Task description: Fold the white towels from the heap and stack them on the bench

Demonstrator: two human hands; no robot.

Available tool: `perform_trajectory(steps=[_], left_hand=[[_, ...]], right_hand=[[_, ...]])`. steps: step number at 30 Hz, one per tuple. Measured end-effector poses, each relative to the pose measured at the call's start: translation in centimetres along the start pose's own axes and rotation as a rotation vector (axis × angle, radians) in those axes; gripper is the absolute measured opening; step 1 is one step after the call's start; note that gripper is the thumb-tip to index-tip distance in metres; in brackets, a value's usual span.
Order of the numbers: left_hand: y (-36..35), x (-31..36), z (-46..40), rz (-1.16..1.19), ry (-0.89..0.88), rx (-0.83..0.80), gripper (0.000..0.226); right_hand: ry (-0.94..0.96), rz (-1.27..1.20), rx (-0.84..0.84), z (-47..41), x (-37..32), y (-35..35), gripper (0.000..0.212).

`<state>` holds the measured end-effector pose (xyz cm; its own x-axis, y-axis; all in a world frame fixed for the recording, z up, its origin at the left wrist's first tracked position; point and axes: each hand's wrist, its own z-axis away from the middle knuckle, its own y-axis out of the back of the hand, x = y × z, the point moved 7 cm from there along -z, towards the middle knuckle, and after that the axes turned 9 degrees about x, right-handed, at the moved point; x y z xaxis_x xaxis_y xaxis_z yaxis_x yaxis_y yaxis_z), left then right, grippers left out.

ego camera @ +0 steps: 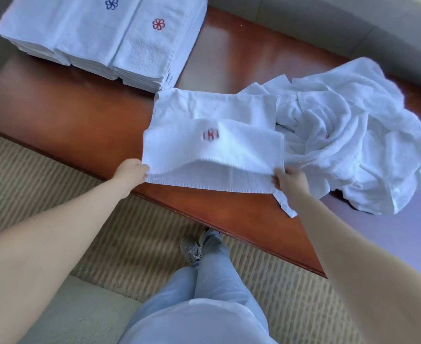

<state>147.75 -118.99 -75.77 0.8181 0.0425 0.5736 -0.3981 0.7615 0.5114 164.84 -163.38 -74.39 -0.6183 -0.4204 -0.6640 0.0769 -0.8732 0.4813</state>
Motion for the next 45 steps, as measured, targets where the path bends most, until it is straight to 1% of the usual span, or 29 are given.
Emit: perform_trajectory(steps=[2, 3, 4, 7, 9, 10, 11, 12, 14, 16, 18, 20, 22, 24, 25, 27, 30, 37, 39, 42, 45], left_hand=[[-0.2, -1.2, -0.8, -0.306, -0.148, 0.051, 0.035], [-0.4, -1.7, -1.3, -0.396, -0.195, 0.075, 0.037], [-0.6, -2.0, -1.6, -0.446, -0.226, 0.092, 0.038], [-1.1, -2.4, -1.8, -0.478, -0.257, 0.158, 0.041], [-1.1, -2.6, -1.6, -0.516, -0.231, 0.185, 0.033], [-1.1, -2.7, -1.6, -0.515, -0.212, 0.189, 0.027], [-1.1, -2.7, -1.6, -0.504, -0.200, 0.186, 0.023], [-1.1, -2.6, -1.8, -0.488, -0.200, 0.179, 0.025], [-1.3, -2.5, -2.2, -0.459, -0.203, 0.138, 0.035], [-1.5, -2.4, -2.4, -0.437, -0.203, 0.083, 0.036], [-1.5, -2.3, -2.5, -0.417, -0.215, 0.040, 0.037], [-1.6, -2.4, -2.5, -0.321, -0.199, -0.018, 0.039], [-1.8, -2.6, -2.6, -0.202, -0.137, -0.065, 0.033], [-1.6, -2.6, -2.9, -0.147, -0.102, -0.053, 0.019], [-1.3, -2.6, -3.2, -0.140, -0.093, -0.030, 0.016], [-0.7, -2.5, -3.5, -0.148, -0.090, 0.017, 0.020], [0.1, -2.7, -3.7, -0.146, -0.061, 0.056, 0.025], [0.7, -2.6, -2.7, 0.068, 0.071, 0.091, 0.019], [0.9, -2.4, -2.3, 0.134, 0.110, 0.092, 0.013], [1.3, -2.3, -1.8, 0.197, 0.160, 0.087, 0.019], [1.6, -1.7, -1.0, 0.227, 0.176, 0.080, 0.011]], right_hand=[[-0.028, 0.139, 0.004, -0.5, 3.9, 0.1, 0.017], [-0.015, 0.201, 0.002, -0.8, 5.0, 0.0, 0.014], [0.007, 0.261, -0.002, -1.1, 5.6, -0.2, 0.013], [0.107, 0.365, 0.005, -1.4, 5.5, -1.1, 0.015], [0.133, 0.388, 0.042, -1.3, 5.3, -1.3, 0.016], [0.139, 0.397, 0.050, -1.4, 5.2, -1.4, 0.021], [0.149, 0.410, 0.048, -1.4, 5.0, -1.5, 0.025], [0.157, 0.424, 0.040, -1.5, 4.8, -1.6, 0.025], [0.154, 0.428, 0.009, -1.7, 4.6, -1.7, 0.020], [0.138, 0.417, -0.028, -1.8, 4.7, -1.7, 0.015], [0.128, 0.418, -0.030, -1.9, 4.9, -1.6, 0.012], [0.123, 0.408, -0.027, -1.9, 5.1, -1.5, 0.015], [0.109, 0.388, -0.023, -1.8, 5.4, -1.5, 0.021], [0.088, 0.374, -0.022, -1.9, 5.5, -1.4, 0.026], [0.075, 0.363, -0.020, -2.0, 5.5, -1.3, 0.029], [0.043, 0.313, -0.007, -2.0, 5.5, -1.0, 0.032], [-0.011, 0.247, 0.008, -1.7, 5.4, -0.5, 0.030], [-0.098, 0.085, 0.043, -1.1, 4.1, 0.8, 0.016], [-0.112, 0.047, 0.046, -0.9, 3.8, 1.2, 0.015], [-0.134, 0.018, 0.045, -0.5, 3.4, 1.7, 0.016], [-0.154, 0.001, 0.055, -0.2, 2.9, 2.3, 0.013]])
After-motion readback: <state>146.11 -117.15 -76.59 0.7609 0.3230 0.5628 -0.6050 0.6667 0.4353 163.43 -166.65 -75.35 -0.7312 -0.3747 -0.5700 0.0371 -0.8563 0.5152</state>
